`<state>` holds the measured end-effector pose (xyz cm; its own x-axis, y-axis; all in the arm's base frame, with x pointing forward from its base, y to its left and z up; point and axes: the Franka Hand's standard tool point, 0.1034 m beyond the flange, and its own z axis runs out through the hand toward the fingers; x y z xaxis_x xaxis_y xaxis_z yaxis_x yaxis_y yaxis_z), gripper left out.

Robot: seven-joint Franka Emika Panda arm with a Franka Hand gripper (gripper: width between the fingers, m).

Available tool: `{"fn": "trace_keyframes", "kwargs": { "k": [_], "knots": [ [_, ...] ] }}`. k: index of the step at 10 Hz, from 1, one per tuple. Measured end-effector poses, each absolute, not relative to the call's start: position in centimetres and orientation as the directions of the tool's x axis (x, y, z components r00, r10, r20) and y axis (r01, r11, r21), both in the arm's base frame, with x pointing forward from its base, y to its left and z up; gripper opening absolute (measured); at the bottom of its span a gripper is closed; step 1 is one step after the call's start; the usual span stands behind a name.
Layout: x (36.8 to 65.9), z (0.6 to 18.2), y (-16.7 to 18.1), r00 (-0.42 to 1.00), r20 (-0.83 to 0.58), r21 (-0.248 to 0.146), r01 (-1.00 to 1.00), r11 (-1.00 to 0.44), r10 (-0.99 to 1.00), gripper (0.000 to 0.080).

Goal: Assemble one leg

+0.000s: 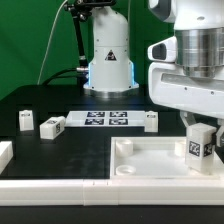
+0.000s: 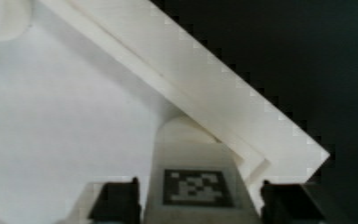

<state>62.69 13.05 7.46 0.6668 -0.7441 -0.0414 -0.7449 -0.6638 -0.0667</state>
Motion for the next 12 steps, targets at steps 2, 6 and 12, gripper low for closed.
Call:
{"fn": "trace_keyframes", "kwargs": {
  "k": [2,6,12],
  "knots": [
    [62.71,7.4,12.8,0.723,-0.036,-0.069,-0.691,-0.72,-0.69,0.0604],
    [62.7,7.38,12.87,0.981,0.001,-0.065,-0.192,-0.979,-0.192,0.0649],
    [62.87,7.55,12.69,0.932,0.031,-0.036,0.363,-0.931,0.362,0.0649]
  ]
}}
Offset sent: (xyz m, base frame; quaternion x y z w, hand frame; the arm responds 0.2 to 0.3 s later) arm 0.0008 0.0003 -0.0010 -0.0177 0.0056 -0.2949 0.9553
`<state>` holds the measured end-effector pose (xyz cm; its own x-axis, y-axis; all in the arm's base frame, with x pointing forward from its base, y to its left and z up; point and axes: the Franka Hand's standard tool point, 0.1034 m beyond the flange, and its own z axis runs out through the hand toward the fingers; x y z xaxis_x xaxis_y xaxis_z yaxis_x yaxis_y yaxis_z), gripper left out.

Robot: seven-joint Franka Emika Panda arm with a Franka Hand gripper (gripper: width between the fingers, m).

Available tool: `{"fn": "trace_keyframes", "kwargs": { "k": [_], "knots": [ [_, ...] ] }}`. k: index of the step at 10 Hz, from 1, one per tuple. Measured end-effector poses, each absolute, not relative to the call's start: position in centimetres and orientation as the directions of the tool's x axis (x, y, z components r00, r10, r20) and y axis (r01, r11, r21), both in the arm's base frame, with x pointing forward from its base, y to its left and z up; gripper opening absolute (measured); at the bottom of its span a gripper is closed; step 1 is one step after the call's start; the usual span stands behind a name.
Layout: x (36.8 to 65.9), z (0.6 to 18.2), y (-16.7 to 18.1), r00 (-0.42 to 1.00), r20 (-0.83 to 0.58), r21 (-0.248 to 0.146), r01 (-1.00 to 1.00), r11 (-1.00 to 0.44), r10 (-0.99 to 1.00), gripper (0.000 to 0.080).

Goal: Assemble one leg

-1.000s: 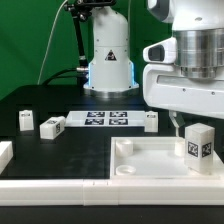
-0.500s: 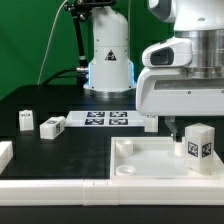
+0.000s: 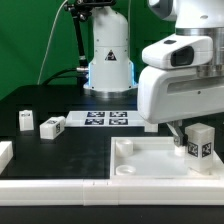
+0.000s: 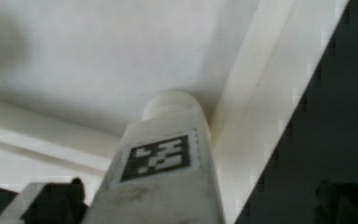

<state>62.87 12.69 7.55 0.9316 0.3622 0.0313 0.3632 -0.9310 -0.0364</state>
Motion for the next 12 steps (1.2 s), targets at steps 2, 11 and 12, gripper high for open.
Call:
{"fn": "trace_keyframes", "kwargs": {
  "k": [2,11,12],
  "knots": [
    [62.87,7.54,12.69,0.931,0.031,-0.037,0.365,-0.93,0.364,0.0552],
    [62.9,7.34,12.48,0.968,0.042,-0.083,-0.245,-0.966,-0.249,0.0294],
    [62.91,7.33,12.51,0.931,0.033,-0.087,-0.361,-0.929,-0.365,0.0294]
  ]
}}
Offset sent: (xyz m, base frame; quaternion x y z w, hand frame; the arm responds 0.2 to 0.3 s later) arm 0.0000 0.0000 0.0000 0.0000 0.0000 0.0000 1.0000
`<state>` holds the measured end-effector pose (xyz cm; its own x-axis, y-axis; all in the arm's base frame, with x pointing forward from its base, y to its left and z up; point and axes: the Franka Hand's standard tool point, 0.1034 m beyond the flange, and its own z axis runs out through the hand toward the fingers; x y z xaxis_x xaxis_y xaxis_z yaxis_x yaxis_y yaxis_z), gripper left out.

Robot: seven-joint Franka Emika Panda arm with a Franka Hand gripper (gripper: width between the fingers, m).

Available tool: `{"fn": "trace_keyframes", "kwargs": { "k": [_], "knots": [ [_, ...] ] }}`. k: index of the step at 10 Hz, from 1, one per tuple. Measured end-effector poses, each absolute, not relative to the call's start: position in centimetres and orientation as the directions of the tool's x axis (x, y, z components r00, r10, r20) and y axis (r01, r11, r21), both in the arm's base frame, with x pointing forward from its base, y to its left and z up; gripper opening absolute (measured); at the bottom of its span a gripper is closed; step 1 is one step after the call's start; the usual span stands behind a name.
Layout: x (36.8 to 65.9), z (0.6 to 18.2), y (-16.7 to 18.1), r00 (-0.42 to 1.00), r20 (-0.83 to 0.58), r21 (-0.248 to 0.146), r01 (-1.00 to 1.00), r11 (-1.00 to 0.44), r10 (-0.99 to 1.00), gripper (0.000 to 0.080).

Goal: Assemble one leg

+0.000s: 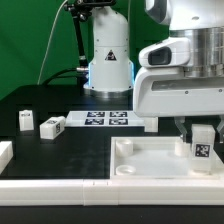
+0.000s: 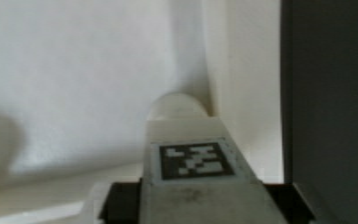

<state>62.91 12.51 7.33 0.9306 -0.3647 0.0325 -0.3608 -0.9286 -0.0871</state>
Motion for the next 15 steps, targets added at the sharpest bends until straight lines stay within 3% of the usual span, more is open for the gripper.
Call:
{"fn": "trace_keyframes", "kwargs": {
  "k": [3,6,7,8,9,10,11,15],
  "knots": [
    [62.99,7.3,12.6,0.777,0.015,-0.098,-0.625,-0.774,-0.629,0.0294],
    [62.96,7.27,12.63,0.722,0.0,-0.101,-0.689,-0.718,-0.692,0.0294],
    [62.96,7.27,12.67,0.754,0.004,-0.101,-0.653,-0.751,-0.656,0.0344],
    [63.03,7.39,12.79,0.769,0.002,-0.097,-0.636,-0.766,-0.639,0.0535],
    [63.07,7.44,12.91,0.811,0.008,-0.093,-0.582,-0.808,-0.585,0.0535],
    [63.04,7.36,13.12,0.88,0.018,-0.086,-0.471,-0.878,-0.474,0.0613],
    [62.97,7.21,13.22,0.917,0.023,-0.083,-0.396,-0.914,-0.399,0.0642],
    [63.1,7.37,13.13,0.996,0.056,-0.045,0.068,-0.997,0.065,0.0649]
  ]
}}
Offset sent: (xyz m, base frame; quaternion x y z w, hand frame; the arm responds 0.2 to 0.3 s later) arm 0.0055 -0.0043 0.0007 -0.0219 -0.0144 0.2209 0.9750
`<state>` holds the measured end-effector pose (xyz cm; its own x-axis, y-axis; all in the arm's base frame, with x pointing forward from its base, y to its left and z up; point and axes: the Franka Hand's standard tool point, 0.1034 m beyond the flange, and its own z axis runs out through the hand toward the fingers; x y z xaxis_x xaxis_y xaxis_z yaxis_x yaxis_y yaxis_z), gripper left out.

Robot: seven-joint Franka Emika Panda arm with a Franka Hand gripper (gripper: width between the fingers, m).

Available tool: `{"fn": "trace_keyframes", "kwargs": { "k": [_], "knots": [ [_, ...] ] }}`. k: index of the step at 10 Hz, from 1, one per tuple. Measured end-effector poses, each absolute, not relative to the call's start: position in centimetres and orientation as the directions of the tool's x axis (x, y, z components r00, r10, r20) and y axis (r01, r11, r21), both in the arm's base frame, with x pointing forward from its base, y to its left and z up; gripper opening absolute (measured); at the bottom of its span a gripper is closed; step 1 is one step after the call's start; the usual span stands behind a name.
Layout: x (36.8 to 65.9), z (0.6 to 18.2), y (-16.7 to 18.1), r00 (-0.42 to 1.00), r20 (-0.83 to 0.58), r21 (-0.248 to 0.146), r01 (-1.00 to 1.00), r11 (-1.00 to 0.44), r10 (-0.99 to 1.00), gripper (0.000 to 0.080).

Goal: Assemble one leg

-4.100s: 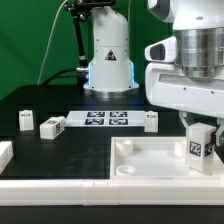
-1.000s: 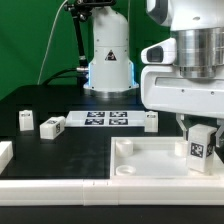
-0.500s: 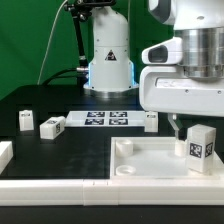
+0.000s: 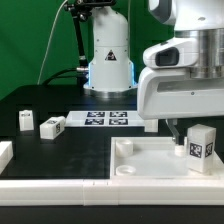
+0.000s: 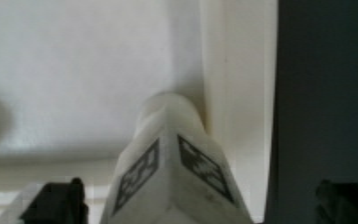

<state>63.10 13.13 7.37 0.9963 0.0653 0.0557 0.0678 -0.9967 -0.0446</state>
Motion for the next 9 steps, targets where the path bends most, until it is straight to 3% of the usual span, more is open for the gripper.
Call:
{"fn": "trace_keyframes", "kwargs": {
  "k": [2,6,9],
  "knots": [
    [63.25,7.57,13.36,0.962,0.067,-0.004,0.265,-0.964,0.265,0.0649],
    [63.37,7.5,12.64,0.873,0.065,0.011,0.484,-0.875,0.484,0.0649],
    [63.39,7.51,12.58,0.873,0.065,0.012,0.483,-0.875,0.483,0.029]
  ]
}}
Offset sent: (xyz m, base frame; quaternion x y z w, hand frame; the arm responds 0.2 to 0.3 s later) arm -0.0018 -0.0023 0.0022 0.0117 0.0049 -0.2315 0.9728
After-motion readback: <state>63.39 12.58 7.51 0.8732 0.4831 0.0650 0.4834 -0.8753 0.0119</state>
